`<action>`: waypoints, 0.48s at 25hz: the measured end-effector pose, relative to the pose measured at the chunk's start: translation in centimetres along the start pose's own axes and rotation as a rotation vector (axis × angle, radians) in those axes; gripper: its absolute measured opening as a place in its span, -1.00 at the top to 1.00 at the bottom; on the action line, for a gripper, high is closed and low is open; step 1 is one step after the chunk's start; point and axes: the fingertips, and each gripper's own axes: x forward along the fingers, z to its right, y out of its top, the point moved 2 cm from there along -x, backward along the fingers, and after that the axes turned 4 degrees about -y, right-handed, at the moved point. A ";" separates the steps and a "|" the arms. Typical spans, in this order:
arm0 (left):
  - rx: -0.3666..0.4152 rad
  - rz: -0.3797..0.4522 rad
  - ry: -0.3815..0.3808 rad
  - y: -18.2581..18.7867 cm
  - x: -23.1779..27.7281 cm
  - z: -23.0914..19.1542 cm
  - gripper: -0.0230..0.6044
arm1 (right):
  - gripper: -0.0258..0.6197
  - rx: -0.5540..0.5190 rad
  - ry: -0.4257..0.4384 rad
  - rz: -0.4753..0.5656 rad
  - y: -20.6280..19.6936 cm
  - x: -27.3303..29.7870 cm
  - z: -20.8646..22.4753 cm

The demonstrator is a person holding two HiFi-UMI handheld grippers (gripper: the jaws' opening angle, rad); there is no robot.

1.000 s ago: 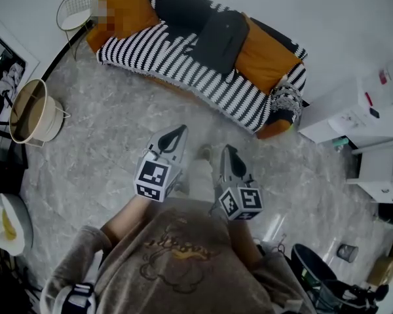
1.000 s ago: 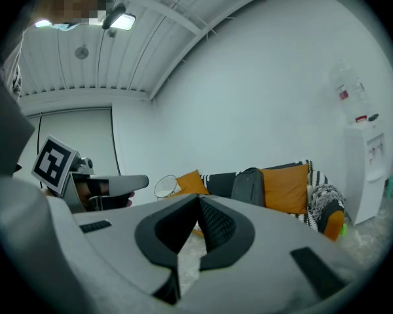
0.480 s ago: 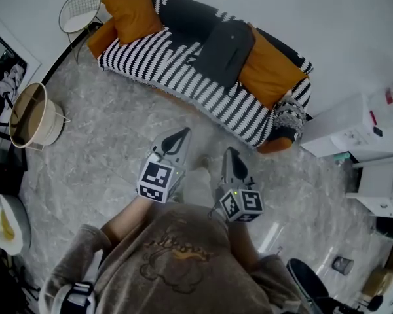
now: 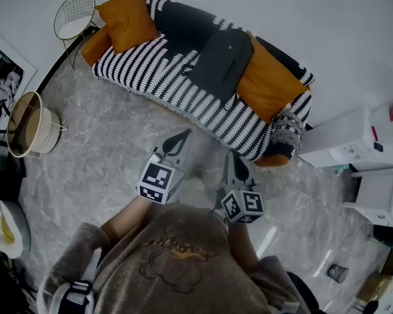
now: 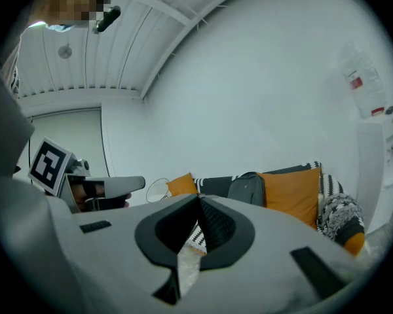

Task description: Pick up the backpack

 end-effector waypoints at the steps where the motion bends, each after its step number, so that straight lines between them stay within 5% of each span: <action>1: -0.002 -0.003 0.002 0.2 0.8 -0.4 0.92 | 0.92 0.006 -0.002 0.000 0.3 0.7 0.5; 12: -0.003 -0.008 0.034 3.0 9.3 -2.9 0.92 | 0.92 -0.006 0.041 -0.019 3.8 7.3 6.3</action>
